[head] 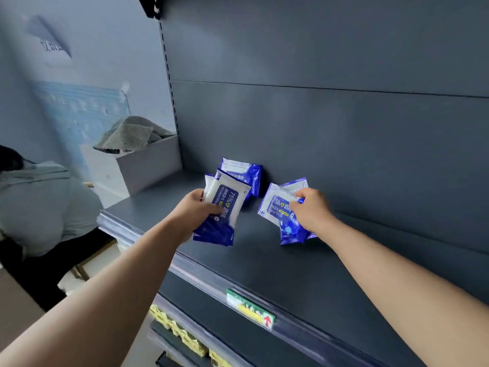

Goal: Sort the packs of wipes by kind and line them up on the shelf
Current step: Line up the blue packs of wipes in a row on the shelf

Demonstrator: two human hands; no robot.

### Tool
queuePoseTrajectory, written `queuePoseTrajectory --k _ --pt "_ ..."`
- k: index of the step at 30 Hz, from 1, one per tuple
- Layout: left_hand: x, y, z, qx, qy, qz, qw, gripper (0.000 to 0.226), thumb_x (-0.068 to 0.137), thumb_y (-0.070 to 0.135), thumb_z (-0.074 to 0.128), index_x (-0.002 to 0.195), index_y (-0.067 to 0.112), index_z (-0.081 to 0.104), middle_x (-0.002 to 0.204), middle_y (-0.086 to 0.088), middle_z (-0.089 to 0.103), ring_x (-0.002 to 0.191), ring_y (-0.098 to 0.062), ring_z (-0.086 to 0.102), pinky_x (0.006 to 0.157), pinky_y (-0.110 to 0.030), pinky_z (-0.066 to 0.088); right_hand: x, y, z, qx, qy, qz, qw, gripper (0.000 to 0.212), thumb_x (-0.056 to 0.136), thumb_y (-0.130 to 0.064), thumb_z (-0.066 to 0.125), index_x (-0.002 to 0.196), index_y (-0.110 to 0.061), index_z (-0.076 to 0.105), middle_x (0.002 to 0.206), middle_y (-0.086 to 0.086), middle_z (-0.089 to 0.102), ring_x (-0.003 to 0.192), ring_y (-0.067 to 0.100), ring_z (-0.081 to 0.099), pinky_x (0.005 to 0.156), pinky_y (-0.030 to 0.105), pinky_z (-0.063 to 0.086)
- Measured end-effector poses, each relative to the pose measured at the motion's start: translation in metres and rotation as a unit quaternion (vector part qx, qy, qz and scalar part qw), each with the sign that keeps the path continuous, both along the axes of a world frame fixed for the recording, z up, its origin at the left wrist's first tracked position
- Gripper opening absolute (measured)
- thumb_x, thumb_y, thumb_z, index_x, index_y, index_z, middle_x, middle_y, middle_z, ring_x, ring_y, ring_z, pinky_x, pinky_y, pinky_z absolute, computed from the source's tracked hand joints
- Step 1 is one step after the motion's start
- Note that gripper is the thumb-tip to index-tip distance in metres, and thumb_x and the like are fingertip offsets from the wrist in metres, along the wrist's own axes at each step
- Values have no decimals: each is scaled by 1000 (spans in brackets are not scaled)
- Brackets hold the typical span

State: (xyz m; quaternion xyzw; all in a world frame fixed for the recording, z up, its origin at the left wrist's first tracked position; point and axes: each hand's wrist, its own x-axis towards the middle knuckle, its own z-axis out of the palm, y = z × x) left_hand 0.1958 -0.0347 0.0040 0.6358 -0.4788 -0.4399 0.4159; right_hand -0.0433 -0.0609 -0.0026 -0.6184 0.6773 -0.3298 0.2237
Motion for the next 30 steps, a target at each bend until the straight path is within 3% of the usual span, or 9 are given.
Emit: queuePoseTrajectory --k 4,6,9,12,15,17,21,25,30 --pt "30 -45 -6 4 25 -67 997 32 82 -1 67 112 3 57 95 -11 71 77 -26 68 70 -37 55 11 -23 -10 53 50 -27 997 6 90 -20 55 92 -18 60 89 2 57 74 22 51 66 30 41" --pt "44 -65 -7 7 26 -106 994 34 80 0 70 111 4 57 97 -12 72 80 -28 70 73 -39 57 17 -31 -15 85 85 -54 991 14 87 -25 58 75 -21 54 85 4 58 73 24 51 66 30 40" --pt "60 -90 -7 7 33 -158 987 37 78 2 74 111 6 57 98 -11 74 85 -30 72 78 -43 58 30 -36 -18 74 105 -99 987 19 85 -32 62 98 -19 60 104 2 61 86 22 56 73 32 44" --pt "66 -106 -8 4 50 -201 978 36 78 2 75 110 8 58 99 -10 74 88 -31 72 83 -47 57 57 -40 -9 1 -11 -80 997 30 81 -38 70 106 -22 65 107 -6 65 94 13 62 79 30 50" --pt "65 -115 -12 4 93 -234 968 38 78 0 75 110 9 59 103 -10 73 91 -30 71 81 -45 58 95 -42 0 46 -179 -10 983 20 75 -38 77 88 -23 72 87 -7 72 81 9 65 82 31 54" --pt "62 -117 -14 4 123 -254 959 38 78 0 74 112 10 59 105 -10 73 92 -30 71 80 -43 58 109 -45 -1 56 -208 1 976 13 77 -29 77 83 -18 73 83 -3 74 77 10 66 87 35 56" --pt "62 -122 -11 8 181 -264 947 15 93 18 60 108 13 63 101 -7 74 87 -23 71 74 -39 59 115 -51 3 48 -289 -32 955 11 89 -11 64 99 -6 66 91 7 73 73 16 69 72 32 59" --pt "73 -136 -7 -6 160 -241 957 15 94 2 53 103 7 64 104 -14 72 88 -28 71 77 -41 58 104 -53 9 33 -311 -114 943 12 95 -15 53 104 -8 57 99 12 70 79 23 69 64 35 54" --pt "84 -148 -2 -15 133 -275 952 25 88 -10 55 106 4 65 105 -12 73 94 -29 71 86 -42 56 96 -56 16 28 -306 -138 941 10 97 -20 50 100 -11 53 102 14 69 94 31 68 81 45 53"
